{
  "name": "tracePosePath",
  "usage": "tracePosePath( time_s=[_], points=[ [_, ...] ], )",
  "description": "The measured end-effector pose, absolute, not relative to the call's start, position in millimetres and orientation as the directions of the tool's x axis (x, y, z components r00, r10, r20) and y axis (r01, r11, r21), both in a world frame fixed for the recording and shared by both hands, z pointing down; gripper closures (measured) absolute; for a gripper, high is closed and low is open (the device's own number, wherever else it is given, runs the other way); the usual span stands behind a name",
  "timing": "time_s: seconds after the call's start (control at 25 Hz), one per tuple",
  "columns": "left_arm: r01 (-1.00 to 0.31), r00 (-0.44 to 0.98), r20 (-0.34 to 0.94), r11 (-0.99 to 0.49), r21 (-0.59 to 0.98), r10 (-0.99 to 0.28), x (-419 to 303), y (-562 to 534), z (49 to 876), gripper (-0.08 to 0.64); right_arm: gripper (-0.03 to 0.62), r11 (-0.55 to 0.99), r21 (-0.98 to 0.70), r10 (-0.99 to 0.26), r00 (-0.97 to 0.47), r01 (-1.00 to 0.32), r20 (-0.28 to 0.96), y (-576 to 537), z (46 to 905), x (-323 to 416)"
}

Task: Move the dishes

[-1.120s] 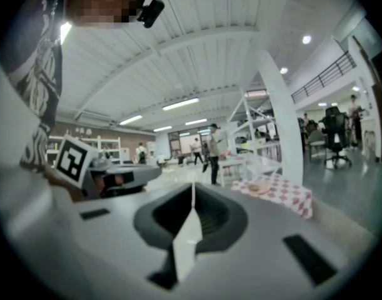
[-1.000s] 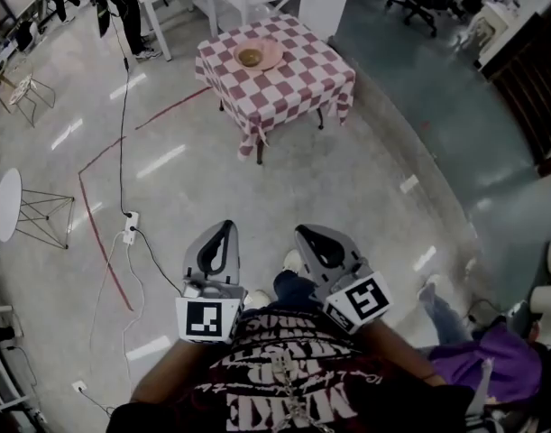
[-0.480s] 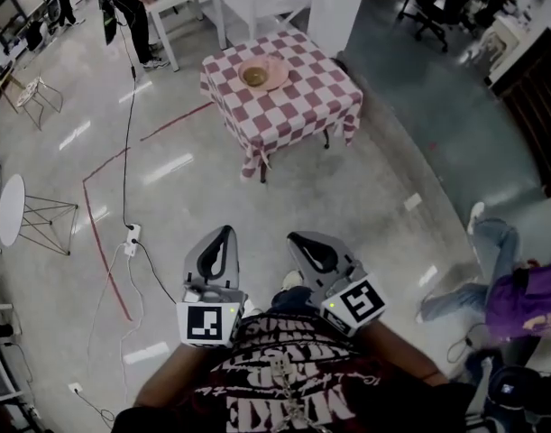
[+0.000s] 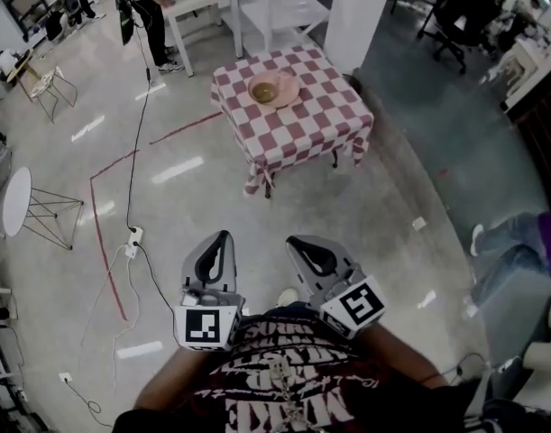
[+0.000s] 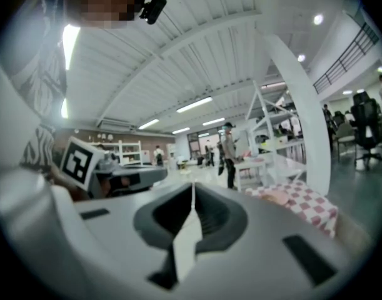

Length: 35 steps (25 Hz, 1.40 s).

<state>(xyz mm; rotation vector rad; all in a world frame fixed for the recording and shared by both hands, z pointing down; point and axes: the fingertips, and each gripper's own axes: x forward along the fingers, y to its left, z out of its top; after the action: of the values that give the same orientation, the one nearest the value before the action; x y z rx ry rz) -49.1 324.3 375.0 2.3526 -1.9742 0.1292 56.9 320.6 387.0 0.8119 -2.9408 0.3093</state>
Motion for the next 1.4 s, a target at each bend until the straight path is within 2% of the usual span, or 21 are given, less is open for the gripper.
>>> tracePosePath(
  time_s=[0.36,0.64,0.84,1.4],
  points=[
    [-0.987,0.156,0.127,-0.16,-0.02,-0.98,-22.4,298.9,379.5,0.535,0.557,0.846,-0.21,-0.475,-0.872,-0.49,0.121,293.7,397.7,79.8],
    [-0.987,0.15,0.132,-0.157,-0.043,-0.98,-21.9,299.7,374.4,0.535,0.557,0.845,-0.234,-0.472,-0.876,-0.481,0.097,289.9,394.8,82.6],
    [-0.989,0.139,0.156,-0.145,-0.031,-0.978,-31.4,294.7,382.9,0.534,0.557,0.836,-0.265,-0.466,-0.876,-0.481,0.123,286.5,409.3,76.3],
    [-0.963,0.259,0.142,-0.266,-0.037,-0.956,-61.3,221.2,381.2,0.535,0.557,0.788,-0.236,-0.552,-0.822,-0.569,0.14,226.1,400.7,40.0]
  ],
)
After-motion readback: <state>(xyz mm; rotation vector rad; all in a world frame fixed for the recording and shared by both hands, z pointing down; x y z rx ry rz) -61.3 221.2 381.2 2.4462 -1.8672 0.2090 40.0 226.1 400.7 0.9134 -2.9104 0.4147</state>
